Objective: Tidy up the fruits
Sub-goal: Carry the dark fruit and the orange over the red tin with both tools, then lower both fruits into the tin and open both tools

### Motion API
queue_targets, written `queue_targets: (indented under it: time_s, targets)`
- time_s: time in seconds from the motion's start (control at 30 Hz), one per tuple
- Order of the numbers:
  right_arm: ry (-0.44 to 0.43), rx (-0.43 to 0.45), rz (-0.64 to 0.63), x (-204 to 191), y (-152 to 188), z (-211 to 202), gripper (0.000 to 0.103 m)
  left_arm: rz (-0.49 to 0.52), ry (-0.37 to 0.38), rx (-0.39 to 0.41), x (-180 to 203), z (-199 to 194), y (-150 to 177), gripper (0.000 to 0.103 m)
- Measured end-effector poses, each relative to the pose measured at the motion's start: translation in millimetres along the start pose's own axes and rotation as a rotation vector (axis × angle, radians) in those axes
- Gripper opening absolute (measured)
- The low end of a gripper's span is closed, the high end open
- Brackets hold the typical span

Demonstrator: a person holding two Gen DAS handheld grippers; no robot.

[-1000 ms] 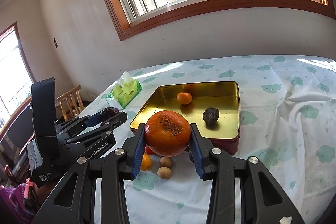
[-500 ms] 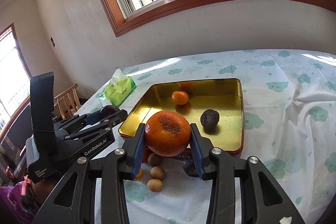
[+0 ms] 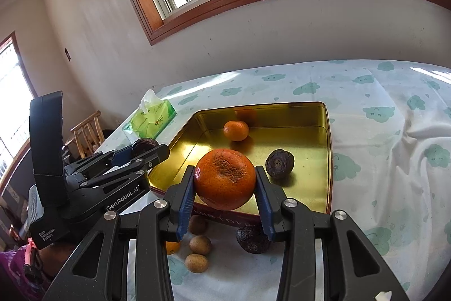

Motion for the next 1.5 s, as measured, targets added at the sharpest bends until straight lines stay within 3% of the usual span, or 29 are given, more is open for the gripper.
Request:
queue_targets:
  time_s: [1.5]
  targets:
    - [0.029, -0.039, -0.004, 11, -6, 54, 0.038, -0.014, 0.008, -0.040, -11, 52, -4, 0.036]
Point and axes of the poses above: each gripper's, at about its wrist camera, not at the fingertips, and z roughly the way its jaws point, x to its right, y to its underside, the point moved 1 cm from there along z, roughly the way its jaws point, and after that the axes turned 6 degrees about x, right-handed, at the moved point
